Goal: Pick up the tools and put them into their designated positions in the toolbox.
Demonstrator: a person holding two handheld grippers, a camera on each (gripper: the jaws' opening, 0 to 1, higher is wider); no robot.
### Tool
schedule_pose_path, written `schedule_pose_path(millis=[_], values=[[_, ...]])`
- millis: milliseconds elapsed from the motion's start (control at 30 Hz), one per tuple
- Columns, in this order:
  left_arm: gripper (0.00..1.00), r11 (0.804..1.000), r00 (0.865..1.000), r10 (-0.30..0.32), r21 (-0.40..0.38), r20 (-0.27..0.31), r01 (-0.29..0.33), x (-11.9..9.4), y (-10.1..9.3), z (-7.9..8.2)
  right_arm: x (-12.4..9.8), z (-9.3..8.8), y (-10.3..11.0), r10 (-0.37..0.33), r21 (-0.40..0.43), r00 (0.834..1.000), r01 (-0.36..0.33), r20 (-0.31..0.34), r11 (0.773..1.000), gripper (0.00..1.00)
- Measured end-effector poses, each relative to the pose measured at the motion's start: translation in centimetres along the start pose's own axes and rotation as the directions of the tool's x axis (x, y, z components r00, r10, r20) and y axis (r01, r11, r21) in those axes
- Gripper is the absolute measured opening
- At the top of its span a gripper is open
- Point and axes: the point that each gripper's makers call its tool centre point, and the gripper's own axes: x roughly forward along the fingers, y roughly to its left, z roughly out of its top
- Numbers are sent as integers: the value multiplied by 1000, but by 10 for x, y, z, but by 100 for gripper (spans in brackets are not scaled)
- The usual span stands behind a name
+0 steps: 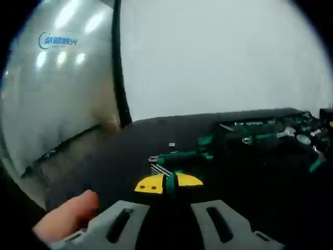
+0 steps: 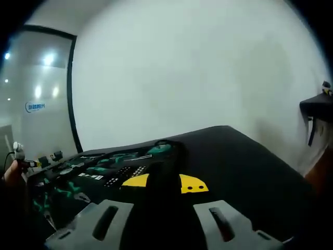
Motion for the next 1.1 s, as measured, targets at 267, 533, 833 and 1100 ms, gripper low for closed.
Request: schedule_pose_path(millis=[267,533,833,1100], values=[[0,993,984,-74,-105,-161,57,13,-4,-11,0,-1,-2,-9,-2,1000,9,-7,1000,18],[17,967,1000,-11,255,17,6,46,21,53,1,-2,-2,-12,1,1000,12,-9,1000,18],[26,676,917,-342,625,-203,390,80,-34,42,1,-1,-5,-29,5,1000,29,-7,1000,18],[25,327,829,-252,763,-499,558,109,-40,16,3,-1,-5,-42,-1,999,42,-8,999,18]])
